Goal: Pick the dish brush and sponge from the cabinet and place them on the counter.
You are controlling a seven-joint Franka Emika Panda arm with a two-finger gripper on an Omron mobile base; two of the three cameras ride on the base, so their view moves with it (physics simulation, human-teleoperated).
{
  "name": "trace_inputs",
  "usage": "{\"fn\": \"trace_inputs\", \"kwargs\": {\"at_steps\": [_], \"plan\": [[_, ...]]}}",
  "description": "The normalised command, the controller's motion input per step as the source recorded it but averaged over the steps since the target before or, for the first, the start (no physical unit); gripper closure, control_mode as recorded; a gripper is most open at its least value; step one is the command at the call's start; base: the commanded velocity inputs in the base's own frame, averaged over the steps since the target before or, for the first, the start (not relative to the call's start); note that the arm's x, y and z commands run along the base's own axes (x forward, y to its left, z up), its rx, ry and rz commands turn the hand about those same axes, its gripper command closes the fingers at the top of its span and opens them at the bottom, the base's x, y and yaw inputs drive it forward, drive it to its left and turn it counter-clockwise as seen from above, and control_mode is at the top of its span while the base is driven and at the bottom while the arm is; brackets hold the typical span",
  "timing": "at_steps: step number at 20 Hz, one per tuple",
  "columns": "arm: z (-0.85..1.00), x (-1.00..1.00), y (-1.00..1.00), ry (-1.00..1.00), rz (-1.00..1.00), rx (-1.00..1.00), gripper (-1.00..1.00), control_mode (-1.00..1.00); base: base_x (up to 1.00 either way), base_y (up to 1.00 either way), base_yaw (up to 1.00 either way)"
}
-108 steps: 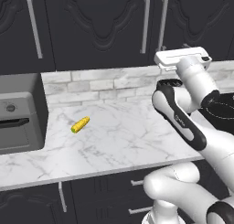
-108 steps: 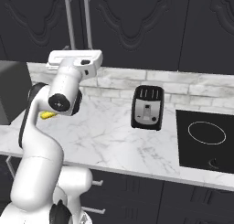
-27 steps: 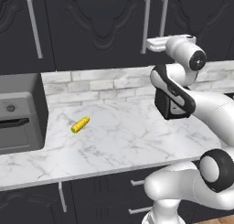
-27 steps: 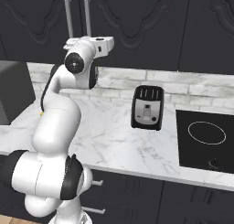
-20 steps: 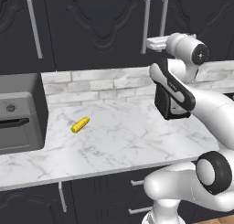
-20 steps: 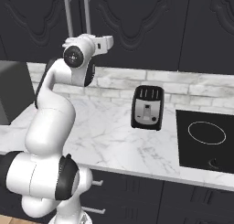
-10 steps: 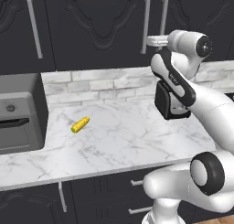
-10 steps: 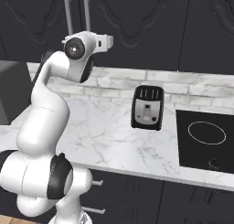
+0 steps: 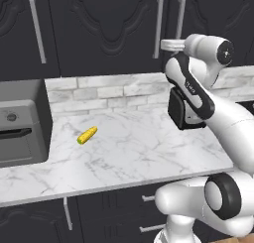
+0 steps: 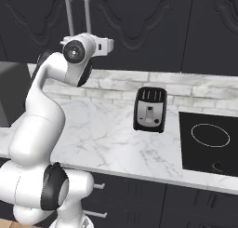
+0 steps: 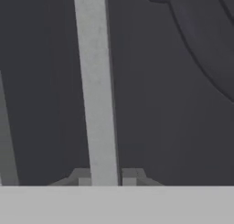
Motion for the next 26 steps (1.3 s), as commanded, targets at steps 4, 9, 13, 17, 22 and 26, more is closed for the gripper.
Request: {"fn": "trace_inputs", "kwargs": {"at_steps": [4, 9, 13, 17, 22, 26], "plan": [[0.01, -0.29, -0.46, 0.01, 0.0, 0.04, 1.0, -1.0, 0.0, 0.0, 0.0], [0.13, -0.12, -0.63, 0.07, 0.0, 0.04, 1.0, -1.0, 0.0, 0.0, 0.0], [0.18, -0.1, -0.77, 0.09, 0.0, 0.05, 1.0, -1.0, 0.0, 0.0, 0.0], [0.08, -0.2, -0.78, 0.06, 0.0, 0.07, 1.0, -1.0, 0.0, 0.0, 0.0], [0.06, -0.44, -0.96, 0.01, 0.0, 0.09, 1.0, -1.0, 0.0, 0.0, 0.0], [0.05, -0.46, -0.97, 0.0, 0.01, 0.1, 1.0, -1.0, 0.0, 0.0, 0.0]]}}
